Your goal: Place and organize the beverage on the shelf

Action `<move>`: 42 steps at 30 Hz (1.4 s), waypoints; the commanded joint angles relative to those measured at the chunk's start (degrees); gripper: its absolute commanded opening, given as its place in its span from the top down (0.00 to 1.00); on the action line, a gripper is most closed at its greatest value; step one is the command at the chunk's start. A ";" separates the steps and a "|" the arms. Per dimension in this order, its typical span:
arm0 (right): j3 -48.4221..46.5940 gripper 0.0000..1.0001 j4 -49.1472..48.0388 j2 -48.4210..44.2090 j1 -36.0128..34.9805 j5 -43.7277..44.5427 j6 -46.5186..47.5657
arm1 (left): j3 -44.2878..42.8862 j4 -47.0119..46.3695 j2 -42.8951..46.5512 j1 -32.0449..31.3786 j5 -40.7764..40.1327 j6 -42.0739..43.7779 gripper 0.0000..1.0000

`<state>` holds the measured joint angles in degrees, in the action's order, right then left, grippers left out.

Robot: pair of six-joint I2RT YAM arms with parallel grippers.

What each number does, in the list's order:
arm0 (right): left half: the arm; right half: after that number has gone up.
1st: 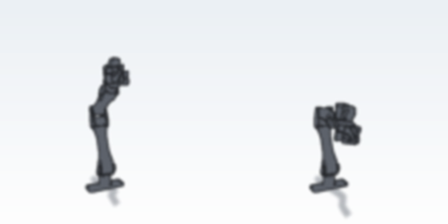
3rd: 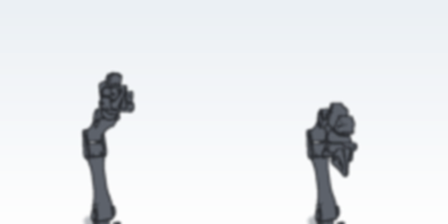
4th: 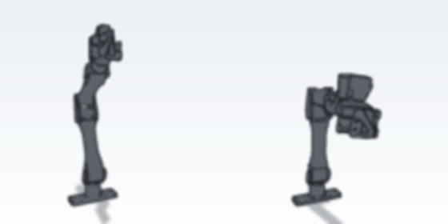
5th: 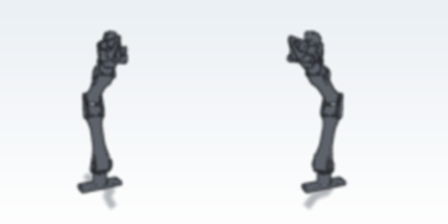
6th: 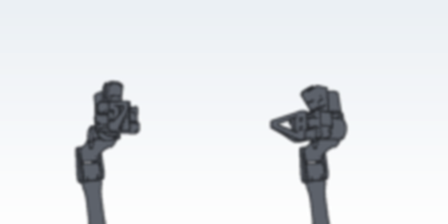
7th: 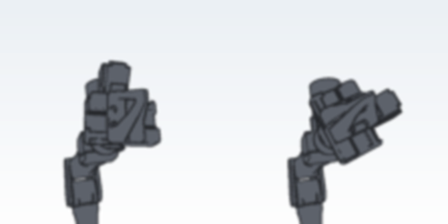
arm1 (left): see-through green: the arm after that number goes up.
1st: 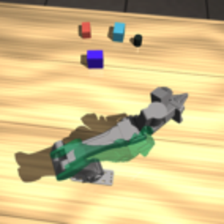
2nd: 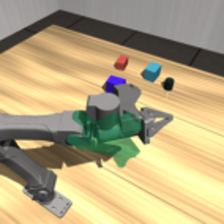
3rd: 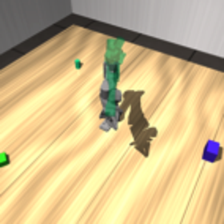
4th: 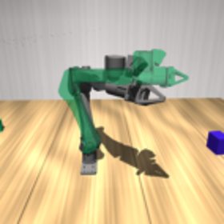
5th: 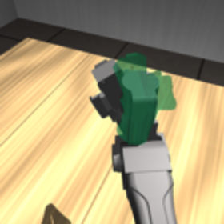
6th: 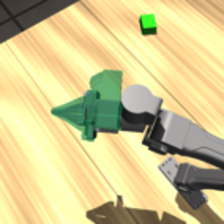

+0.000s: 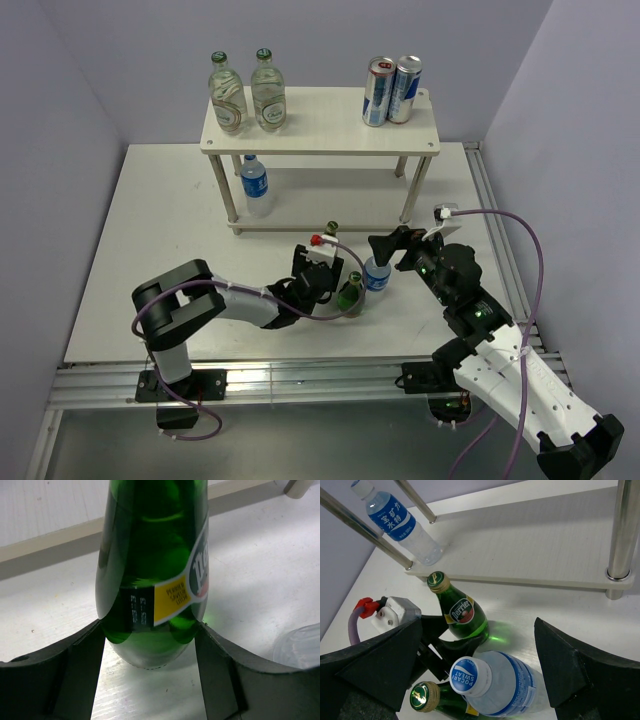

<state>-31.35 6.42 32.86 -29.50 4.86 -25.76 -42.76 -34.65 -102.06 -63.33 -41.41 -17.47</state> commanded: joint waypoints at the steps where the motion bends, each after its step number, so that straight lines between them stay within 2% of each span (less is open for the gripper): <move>1: 0.68 0.00 -2.28 -0.34 -0.30 -0.38 -0.08 | -4.61 -7.27 5.82 0.14 -2.10 2.53 1.00; 8: 0.68 0.00 -2.37 -0.34 -0.30 -0.47 -0.17 | -5.14 -7.18 6.00 0.14 -2.19 2.71 1.00; 15: 0.77 0.00 -2.46 -0.61 -0.30 -0.56 -0.17 | -2.06 -9.29 4.24 0.14 -2.88 -0.54 1.00; 24: 0.68 0.00 -2.37 -0.34 -0.30 -0.38 -0.17 | -4.70 -5.00 0.20 0.84 -0.96 -3.00 0.98; 26: 0.59 0.00 -2.37 -0.25 -0.30 -0.47 -0.17 | -5.75 -2.89 -0.59 1.10 0.54 -4.49 0.85; 27: 0.59 0.00 -2.37 -0.17 -0.39 -0.56 -0.08 | -6.01 -2.01 -0.94 1.19 0.80 -4.85 0.67; 29: 0.59 0.00 -2.46 -0.17 -0.30 -0.56 -0.08 | -6.54 -0.16 -1.73 1.19 1.42 -5.90 0.52; 30: 0.68 0.00 -2.55 -0.25 -0.30 -0.64 -0.17 | -6.63 0.20 -1.91 1.19 1.59 -6.17 0.36; 32: 0.59 0.00 -2.46 -0.08 -0.30 -0.73 -0.17 | -6.98 1.69 -2.44 1.19 1.94 -6.69 0.26; 33: 0.59 0.00 -2.55 -0.17 -0.30 -0.82 -0.17 | -7.33 2.30 -2.53 1.28 2.03 -6.61 0.02; 42: 0.68 0.00 -2.55 -0.17 -0.30 -0.82 -0.17 | -14.62 8.28 -4.63 3.74 7.65 -4.41 0.01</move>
<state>-31.33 6.33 32.82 -29.50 4.49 -25.89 -53.60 -27.88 -105.32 -60.84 -37.21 -22.17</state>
